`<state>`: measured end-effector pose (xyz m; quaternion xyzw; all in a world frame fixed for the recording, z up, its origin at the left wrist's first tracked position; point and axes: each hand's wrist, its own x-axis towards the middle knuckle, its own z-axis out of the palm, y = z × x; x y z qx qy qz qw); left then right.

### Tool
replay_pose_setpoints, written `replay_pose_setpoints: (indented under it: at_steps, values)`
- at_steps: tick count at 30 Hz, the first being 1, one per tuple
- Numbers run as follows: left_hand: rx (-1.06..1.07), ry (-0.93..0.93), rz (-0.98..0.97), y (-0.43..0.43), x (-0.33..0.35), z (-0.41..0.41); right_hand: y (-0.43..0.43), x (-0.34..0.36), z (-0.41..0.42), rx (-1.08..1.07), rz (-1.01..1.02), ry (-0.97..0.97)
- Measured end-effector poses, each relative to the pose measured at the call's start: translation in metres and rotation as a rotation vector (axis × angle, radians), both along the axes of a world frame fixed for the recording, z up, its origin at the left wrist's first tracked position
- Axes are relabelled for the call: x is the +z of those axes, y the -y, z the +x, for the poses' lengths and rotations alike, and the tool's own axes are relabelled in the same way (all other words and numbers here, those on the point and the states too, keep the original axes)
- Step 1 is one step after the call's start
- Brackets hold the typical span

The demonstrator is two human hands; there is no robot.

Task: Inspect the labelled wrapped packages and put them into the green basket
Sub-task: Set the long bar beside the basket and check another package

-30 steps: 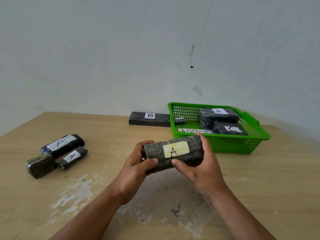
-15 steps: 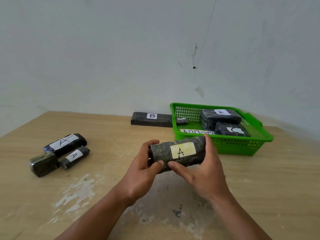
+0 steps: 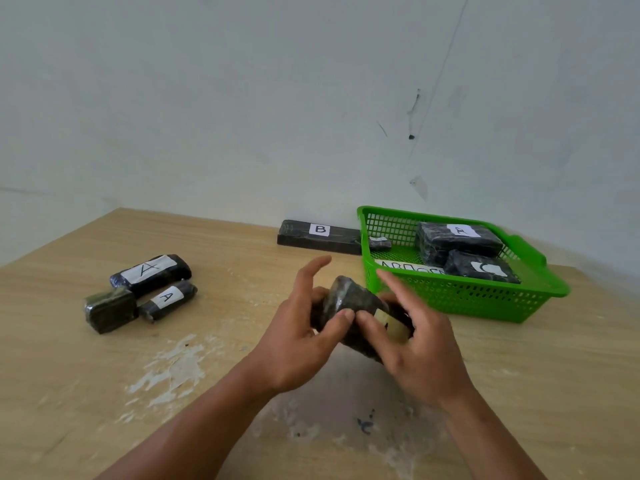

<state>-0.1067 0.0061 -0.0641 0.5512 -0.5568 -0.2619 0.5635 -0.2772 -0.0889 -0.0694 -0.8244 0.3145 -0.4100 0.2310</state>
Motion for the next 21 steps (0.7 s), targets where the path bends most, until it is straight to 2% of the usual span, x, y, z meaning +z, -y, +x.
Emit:
replay_pose_setpoints:
  at_steps: [4, 8, 10, 17, 21]
  values:
    - [-0.005, -0.216, -0.024, -0.003, 0.008, -0.004, -0.009, 0.011, -0.001, 0.106, 0.121, 0.097]
    - [-0.072, -0.323, -0.071, -0.002, 0.01, -0.009, -0.021, 0.021, 0.003, 0.355, 0.476, 0.19]
    - [-0.109, -0.338, -0.058, -0.002, 0.011, -0.01, -0.024, 0.017, 0.006, 0.42, 0.563, 0.246]
    - [-0.149, -0.333, -0.043, -0.004, 0.005, -0.011, -0.022, 0.011, 0.011, 0.358, 0.566, 0.316]
    - [-0.156, -0.312, -0.081, -0.005, 0.004, -0.011, -0.023, 0.009, 0.01, 0.398, 0.587, 0.347]
